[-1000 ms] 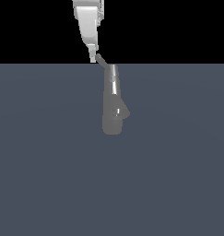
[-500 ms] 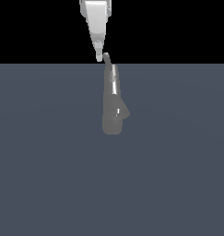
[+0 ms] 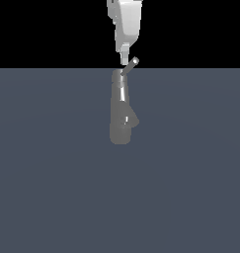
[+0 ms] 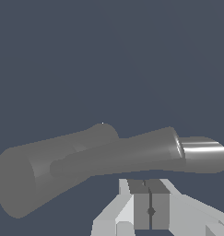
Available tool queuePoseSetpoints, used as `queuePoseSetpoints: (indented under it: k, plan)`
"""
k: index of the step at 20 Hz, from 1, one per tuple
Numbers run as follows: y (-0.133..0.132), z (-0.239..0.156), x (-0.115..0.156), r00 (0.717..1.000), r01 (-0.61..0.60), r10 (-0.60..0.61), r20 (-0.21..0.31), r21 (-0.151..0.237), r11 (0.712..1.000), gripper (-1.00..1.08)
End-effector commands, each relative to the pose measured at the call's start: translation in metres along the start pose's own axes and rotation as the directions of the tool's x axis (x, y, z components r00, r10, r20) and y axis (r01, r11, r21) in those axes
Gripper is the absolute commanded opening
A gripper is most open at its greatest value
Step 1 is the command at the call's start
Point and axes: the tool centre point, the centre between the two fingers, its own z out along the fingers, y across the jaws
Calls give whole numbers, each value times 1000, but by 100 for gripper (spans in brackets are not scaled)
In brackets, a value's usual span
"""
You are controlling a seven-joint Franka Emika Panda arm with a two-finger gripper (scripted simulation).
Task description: Turn on the faucet by rotating a designated handle.
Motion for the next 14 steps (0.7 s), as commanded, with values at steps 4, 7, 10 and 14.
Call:
queuePoseSetpoints:
  k: [4,7,10,14]
  plan:
    - [-4,3,13,1000,-5,5,0,-1,1000,-100]
    - [-11,7,25,1000,-11,11,-1,-2,1000,-100]
    - [-18,10,37,1000,-16,16,-2,-2,1000,-100]
    - [-26,14,52,1000,-22,22,-3,-3,1000,-100]
